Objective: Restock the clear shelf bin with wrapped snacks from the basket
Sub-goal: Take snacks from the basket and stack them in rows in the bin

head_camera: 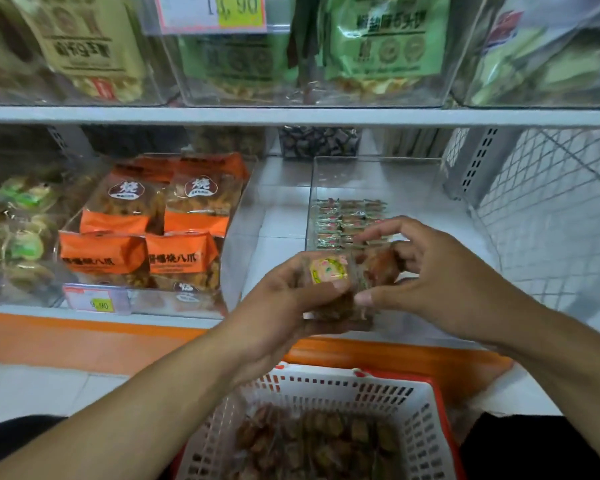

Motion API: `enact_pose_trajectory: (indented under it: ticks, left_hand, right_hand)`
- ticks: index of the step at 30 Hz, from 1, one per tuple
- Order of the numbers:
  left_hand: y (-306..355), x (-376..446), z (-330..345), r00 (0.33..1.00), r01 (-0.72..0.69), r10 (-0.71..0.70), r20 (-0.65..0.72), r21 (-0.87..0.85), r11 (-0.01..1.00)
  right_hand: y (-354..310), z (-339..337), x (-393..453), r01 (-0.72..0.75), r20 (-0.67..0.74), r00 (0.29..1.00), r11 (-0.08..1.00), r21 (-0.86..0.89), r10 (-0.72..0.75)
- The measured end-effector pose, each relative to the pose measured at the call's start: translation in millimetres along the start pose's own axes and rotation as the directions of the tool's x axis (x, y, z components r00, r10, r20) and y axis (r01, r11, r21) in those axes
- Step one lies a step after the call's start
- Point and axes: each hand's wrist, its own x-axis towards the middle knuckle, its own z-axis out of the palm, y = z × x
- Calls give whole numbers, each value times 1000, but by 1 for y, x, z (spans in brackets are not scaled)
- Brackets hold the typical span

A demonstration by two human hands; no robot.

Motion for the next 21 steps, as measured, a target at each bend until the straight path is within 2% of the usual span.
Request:
enact_pose_trajectory:
  ticks: [2,4,6,8,9,11,14,16,18,20,21]
  left_hand:
    - [-3,0,1,999,-40,41,-24,67,997]
    - [-5,-1,2,993,-48,61,-104,131,990]
    - [-8,-2,1,985,-43,73,-156,193,980]
    - [-10,-3,1,982,-40,77,-173,210,977]
    - [-10,-4,1,980,-45,83,-180,205,978]
    - [-9,-6,1,976,-47,88,-197,205,978]
    - [-7,-7,1,977,-31,64,-203,163,986]
    - [-5,-8,1,980,-14,27,-199,68,998]
    - [-4,-9,2,981,-11,7,-192,-22,1000]
    - [-2,-10,4,983,-16,-2,-184,-97,995]
    - [-1,-11,6,983,-18,-7,-182,-138,990]
  right_hand:
    - [1,0,3,24,-89,996,1000,19,-22]
    - [4,0,6,17,-90,996,997,79,-10]
    - [6,0,10,-39,24,999,968,247,34]
    - [7,1,12,-140,163,984,895,423,77]
    - [7,1,13,-174,189,978,863,475,93]
    - [10,3,13,-174,164,981,850,498,105]
    - [12,8,15,-93,66,995,866,491,70]
    - [10,10,13,69,-50,997,913,402,-54]
    - [7,14,9,271,-173,952,958,100,-251]
    - [7,23,5,365,-213,892,914,-175,-398]
    - [7,28,3,380,-212,879,896,-230,-427]
